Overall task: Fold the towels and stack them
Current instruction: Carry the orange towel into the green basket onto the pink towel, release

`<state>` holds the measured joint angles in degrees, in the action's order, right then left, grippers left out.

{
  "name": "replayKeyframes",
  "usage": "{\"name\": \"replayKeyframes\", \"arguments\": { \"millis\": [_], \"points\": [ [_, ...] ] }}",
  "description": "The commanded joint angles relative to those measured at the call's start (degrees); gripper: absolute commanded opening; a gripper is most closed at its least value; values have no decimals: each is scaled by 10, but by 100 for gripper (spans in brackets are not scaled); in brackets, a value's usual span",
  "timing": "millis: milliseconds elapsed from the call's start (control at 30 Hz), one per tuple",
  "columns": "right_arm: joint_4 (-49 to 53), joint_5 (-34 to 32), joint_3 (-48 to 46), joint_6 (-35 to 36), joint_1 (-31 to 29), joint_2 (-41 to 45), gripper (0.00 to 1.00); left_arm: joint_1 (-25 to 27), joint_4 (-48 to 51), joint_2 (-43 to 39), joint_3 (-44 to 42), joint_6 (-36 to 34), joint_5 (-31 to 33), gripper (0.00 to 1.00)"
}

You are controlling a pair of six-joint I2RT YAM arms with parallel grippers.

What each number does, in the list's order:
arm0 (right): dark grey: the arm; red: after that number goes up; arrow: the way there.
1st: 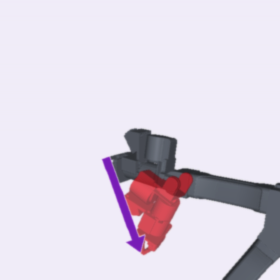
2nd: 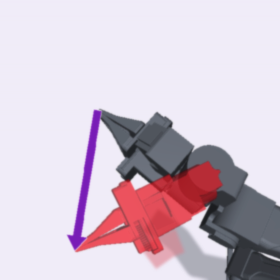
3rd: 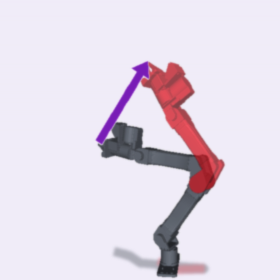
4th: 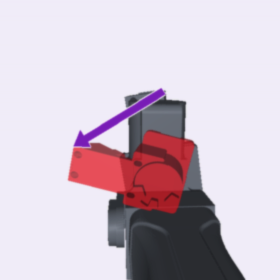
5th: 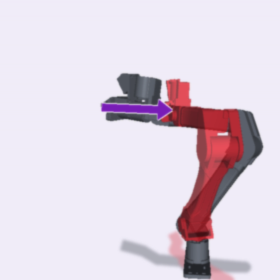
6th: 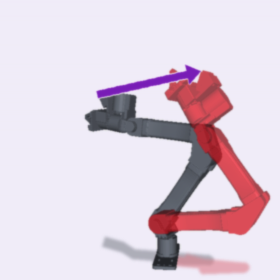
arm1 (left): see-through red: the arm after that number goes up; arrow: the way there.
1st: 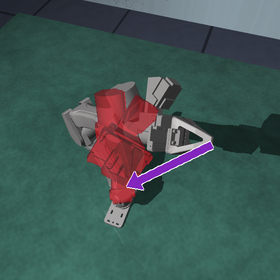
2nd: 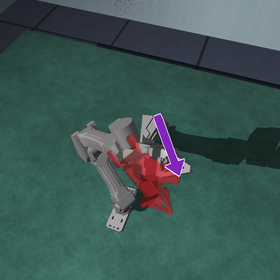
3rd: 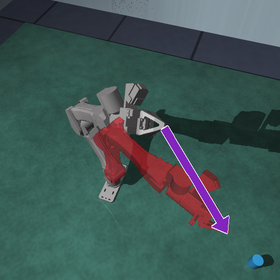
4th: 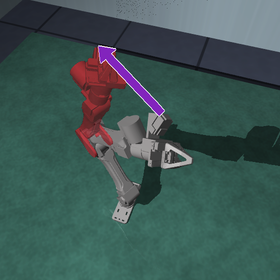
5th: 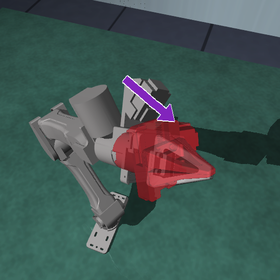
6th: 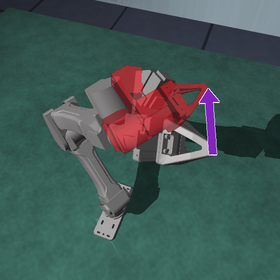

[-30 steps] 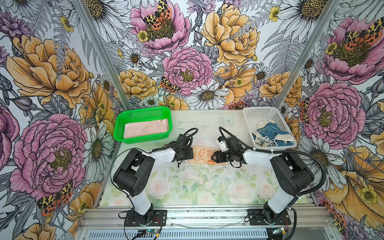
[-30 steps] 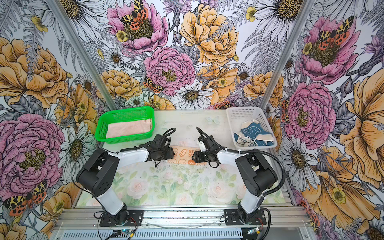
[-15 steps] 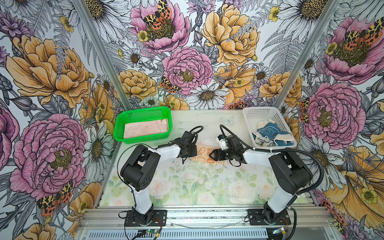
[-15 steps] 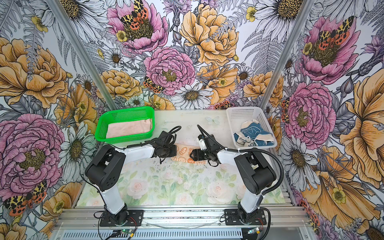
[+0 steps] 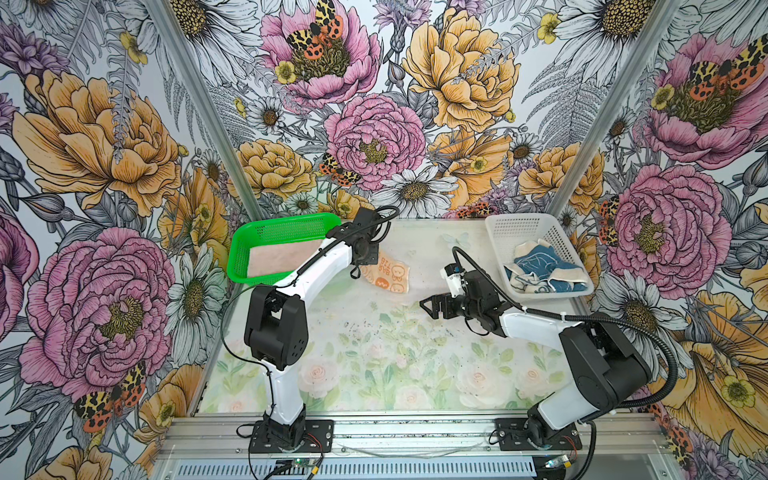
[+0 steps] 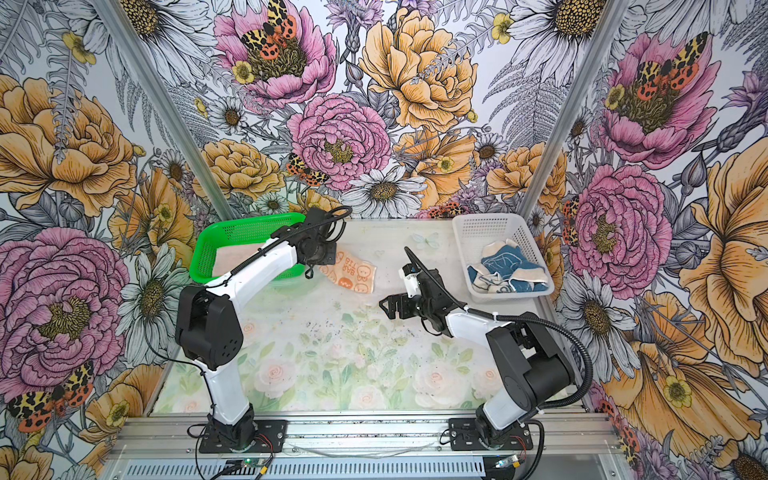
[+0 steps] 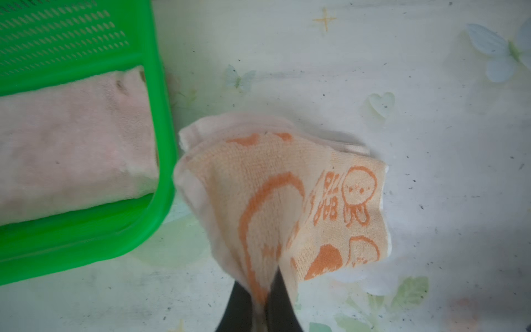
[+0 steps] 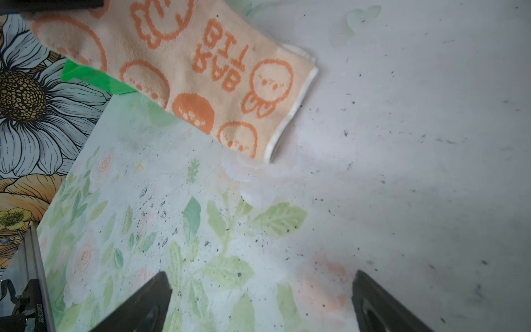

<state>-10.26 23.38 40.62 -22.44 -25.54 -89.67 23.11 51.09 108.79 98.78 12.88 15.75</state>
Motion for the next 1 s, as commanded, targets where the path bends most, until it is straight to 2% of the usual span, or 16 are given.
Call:
{"name": "replayKeyframes", "arguments": {
  "millis": [0,367,600,967],
  "points": [
    [-61,22,-18,1,0,33,100,-29,67,17,57,-59,57,0],
    [-82,14,-32,31,-22,68,100,-111,95,41,161,-124,97,0],
    [-73,19,-22,31,-21,55,100,-164,93,52,185,-124,71,0],
    [-55,16,-12,45,-21,47,99,-237,76,137,243,-126,32,0]
  ]
}}
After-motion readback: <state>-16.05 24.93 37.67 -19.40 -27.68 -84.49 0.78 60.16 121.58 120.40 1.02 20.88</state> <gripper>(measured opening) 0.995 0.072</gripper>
